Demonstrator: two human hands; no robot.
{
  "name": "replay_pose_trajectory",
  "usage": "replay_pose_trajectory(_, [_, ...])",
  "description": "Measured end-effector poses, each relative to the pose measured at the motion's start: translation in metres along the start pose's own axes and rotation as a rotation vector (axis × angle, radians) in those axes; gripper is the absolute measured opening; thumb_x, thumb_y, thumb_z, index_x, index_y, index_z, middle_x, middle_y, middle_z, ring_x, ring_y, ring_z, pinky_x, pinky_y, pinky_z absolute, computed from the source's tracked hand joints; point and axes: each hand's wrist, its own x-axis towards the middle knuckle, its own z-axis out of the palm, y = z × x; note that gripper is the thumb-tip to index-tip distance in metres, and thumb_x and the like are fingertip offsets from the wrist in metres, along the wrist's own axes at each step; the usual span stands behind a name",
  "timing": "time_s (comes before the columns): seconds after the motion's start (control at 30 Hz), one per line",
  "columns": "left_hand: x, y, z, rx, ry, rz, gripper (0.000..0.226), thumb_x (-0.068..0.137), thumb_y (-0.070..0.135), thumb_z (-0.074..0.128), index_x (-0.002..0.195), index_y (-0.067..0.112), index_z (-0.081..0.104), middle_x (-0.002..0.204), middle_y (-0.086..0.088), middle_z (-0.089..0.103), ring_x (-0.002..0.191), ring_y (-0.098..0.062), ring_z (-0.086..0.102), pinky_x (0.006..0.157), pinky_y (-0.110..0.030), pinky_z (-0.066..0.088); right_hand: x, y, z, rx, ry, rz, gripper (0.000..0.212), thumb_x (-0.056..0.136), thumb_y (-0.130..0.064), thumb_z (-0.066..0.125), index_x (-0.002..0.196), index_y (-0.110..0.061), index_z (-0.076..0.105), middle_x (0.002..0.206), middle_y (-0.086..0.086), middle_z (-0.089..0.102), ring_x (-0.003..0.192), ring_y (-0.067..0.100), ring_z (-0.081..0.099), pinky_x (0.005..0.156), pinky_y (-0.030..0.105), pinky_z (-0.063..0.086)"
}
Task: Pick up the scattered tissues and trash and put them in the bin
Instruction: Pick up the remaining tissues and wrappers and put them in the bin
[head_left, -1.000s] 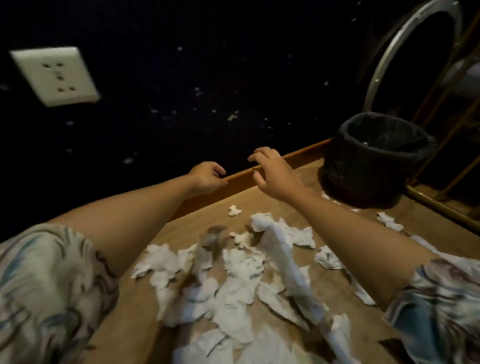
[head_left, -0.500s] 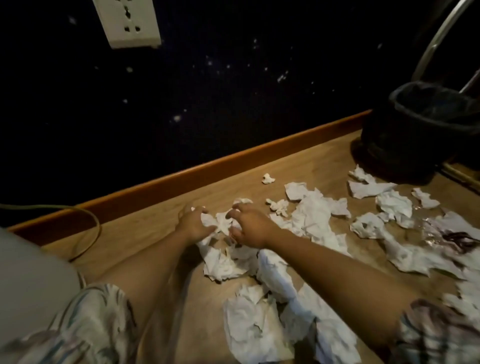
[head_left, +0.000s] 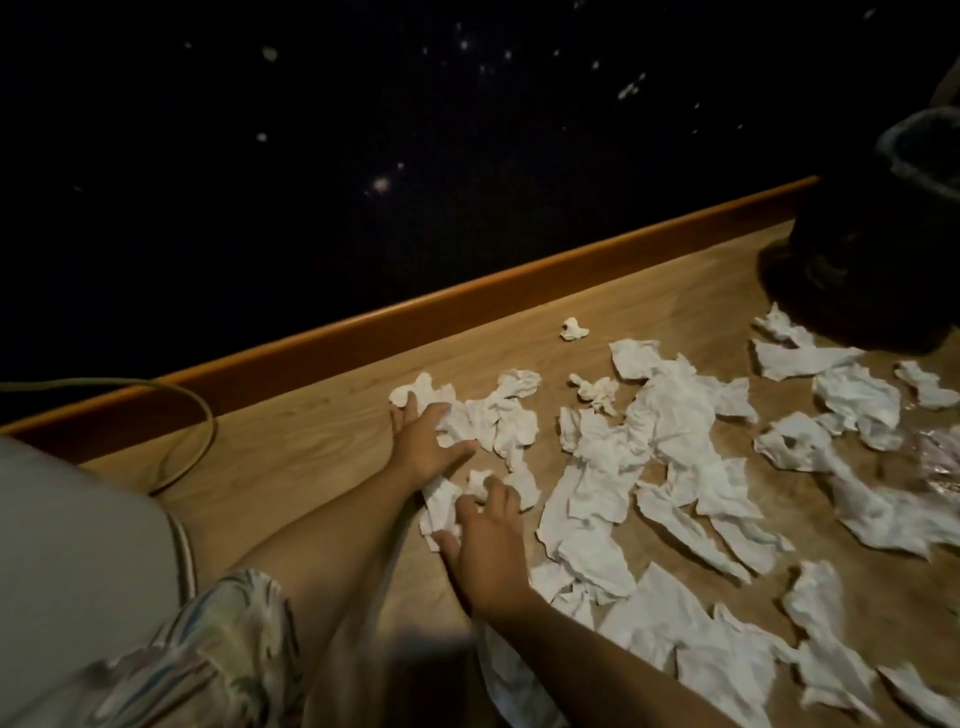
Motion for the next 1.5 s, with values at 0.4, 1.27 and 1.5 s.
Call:
replay_pose_trajectory(0.4, [-0.046, -0.062, -0.005, 0.070, 0.279, 0.219, 0.040, 0.081, 0.010, 0.041, 0.114, 0.013, 0.064, 0.111, -0.011, 0.058, 0.105, -0.030, 0.051, 0.090, -0.027, 0.036, 0.017, 0.032, -0.017, 0.522, 0.044, -0.075, 0.037, 0.085, -0.005, 0.052, 0.120, -0.018, 0.050, 0.108, -0.010, 0.048, 0.100, 0.009, 0.050, 0.088, 0.018, 0.037])
replay_pose_trajectory(1.27, [0.006, 0.022, 0.058, 0.114, 0.053, 0.465, 0.061, 0.081, 0.045, 0.071, 0.131, 0.014, 0.053, 0.138, -0.009, 0.049, 0.132, -0.028, 0.039, 0.112, -0.032, 0.026, 0.064, 0.133, -0.052, 0.369, 0.250, 0.148, 0.075, 0.077, -0.045, 0.075, 0.139, -0.030, 0.036, 0.125, 0.004, 0.047, 0.120, 0.020, 0.039, 0.098, 0.037, 0.039])
replay_pose_trajectory(1.5, [-0.015, 0.018, 0.043, -0.082, 0.154, 0.362, 0.054, 0.075, 0.008, 0.076, 0.126, 0.013, 0.058, 0.119, 0.005, 0.057, 0.112, -0.015, 0.052, 0.092, -0.021, 0.035, 0.066, 0.116, -0.054, 0.266, 0.243, 0.071, 0.032, 0.081, -0.017, 0.070, 0.111, -0.010, 0.062, 0.109, 0.009, 0.050, 0.107, 0.026, 0.048, 0.087, 0.027, 0.040])
